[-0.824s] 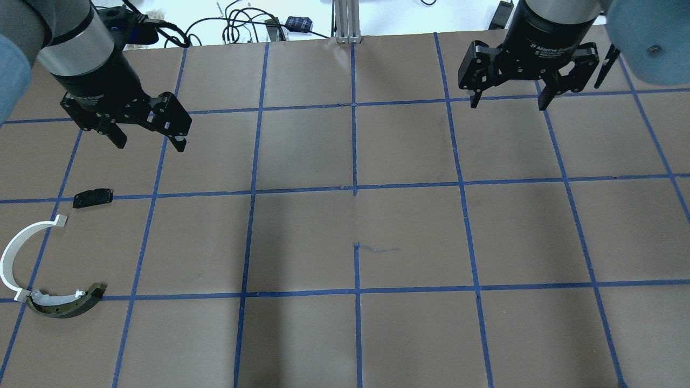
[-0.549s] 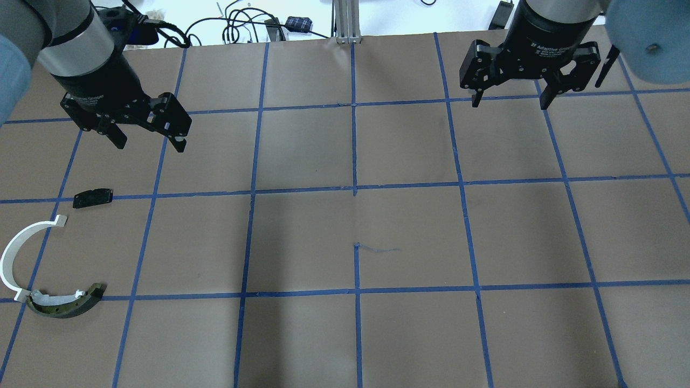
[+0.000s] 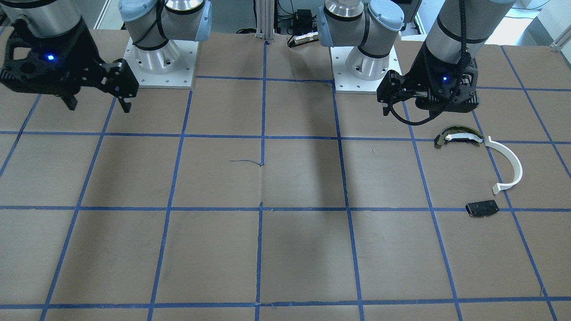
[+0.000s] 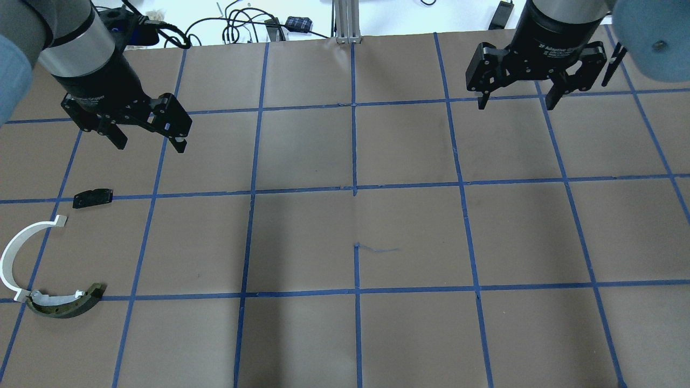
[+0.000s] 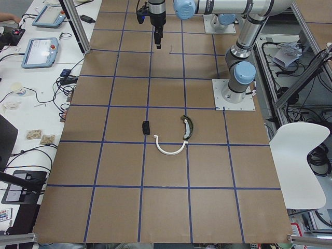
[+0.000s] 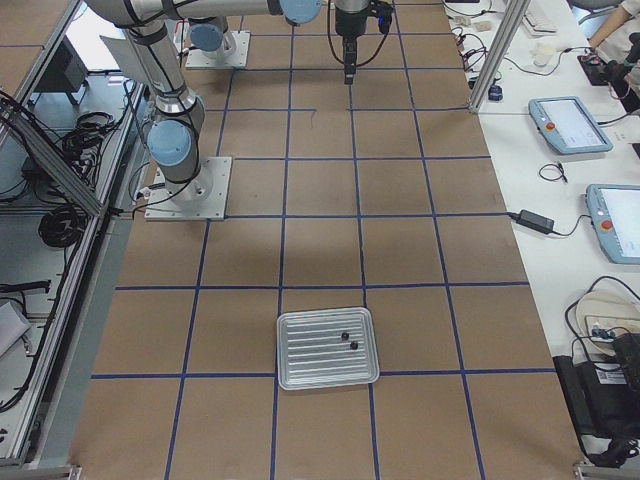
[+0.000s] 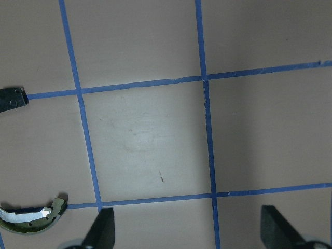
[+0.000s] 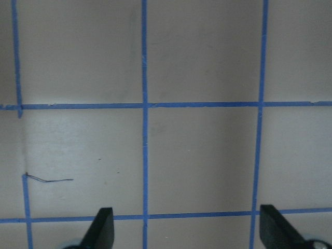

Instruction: Place bearing gear from tray to pile

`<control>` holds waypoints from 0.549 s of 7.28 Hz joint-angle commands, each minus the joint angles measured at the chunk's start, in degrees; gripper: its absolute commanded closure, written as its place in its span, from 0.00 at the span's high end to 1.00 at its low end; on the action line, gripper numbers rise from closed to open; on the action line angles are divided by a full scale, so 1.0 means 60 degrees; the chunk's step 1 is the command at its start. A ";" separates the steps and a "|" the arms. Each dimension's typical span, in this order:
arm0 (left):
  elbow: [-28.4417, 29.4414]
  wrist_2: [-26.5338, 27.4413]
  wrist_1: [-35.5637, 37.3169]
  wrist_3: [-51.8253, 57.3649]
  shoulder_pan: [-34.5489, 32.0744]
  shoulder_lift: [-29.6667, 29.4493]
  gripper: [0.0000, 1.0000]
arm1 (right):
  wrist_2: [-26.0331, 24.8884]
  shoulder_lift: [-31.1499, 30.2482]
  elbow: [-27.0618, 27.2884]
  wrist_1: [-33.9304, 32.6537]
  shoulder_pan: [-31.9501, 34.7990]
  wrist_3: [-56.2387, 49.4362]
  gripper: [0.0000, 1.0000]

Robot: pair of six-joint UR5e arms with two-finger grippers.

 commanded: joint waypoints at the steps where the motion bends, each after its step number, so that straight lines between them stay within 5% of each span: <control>1: 0.0000 -0.0005 0.0005 0.0000 0.0000 0.0000 1.00 | -0.0419 -0.0099 0.0048 0.0051 -0.2439 -0.3147 0.96; 3: 0.0000 -0.0005 0.0034 0.0000 0.0000 0.0000 1.00 | -0.0477 0.0730 0.0107 -0.0676 -0.4770 -0.6243 0.89; 4: 0.0000 0.0009 0.0034 0.0000 0.0000 0.0014 1.00 | -0.0434 0.1766 0.0107 -0.2002 -0.5868 -0.8403 0.88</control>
